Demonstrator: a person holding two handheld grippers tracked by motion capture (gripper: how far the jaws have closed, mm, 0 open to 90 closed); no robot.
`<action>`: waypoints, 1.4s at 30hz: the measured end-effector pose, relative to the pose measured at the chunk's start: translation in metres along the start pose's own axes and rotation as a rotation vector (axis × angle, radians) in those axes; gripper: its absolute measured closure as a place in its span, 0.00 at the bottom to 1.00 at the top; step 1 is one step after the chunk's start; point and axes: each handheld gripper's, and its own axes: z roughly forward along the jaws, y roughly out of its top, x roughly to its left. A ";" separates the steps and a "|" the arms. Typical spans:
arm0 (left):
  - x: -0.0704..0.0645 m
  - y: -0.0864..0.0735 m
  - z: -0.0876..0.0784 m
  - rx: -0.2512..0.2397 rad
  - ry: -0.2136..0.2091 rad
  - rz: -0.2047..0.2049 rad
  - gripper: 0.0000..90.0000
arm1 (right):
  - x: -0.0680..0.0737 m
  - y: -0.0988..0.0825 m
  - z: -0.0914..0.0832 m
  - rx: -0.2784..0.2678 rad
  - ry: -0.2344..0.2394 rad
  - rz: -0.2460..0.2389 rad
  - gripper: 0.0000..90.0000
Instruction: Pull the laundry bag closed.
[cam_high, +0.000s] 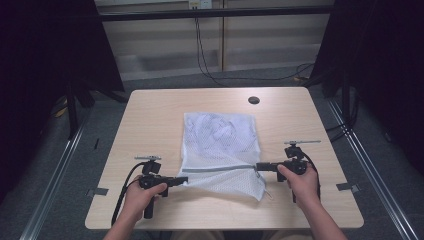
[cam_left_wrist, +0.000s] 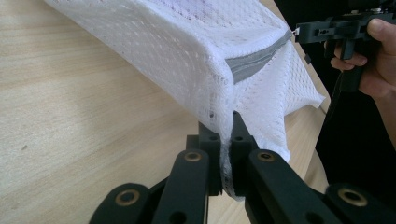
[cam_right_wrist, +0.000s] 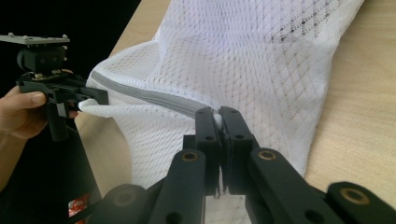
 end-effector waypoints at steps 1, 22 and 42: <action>0.000 0.000 0.000 0.001 0.000 -0.004 0.98 | 0.000 0.000 0.000 0.001 -0.003 0.000 0.97; -0.001 0.000 0.000 -0.002 0.001 -0.010 0.98 | 0.001 0.002 -0.005 0.000 -0.019 -0.012 0.97; 0.000 -0.001 -0.002 0.000 0.005 -0.022 0.98 | -0.003 0.004 -0.013 -0.006 -0.045 -0.016 0.97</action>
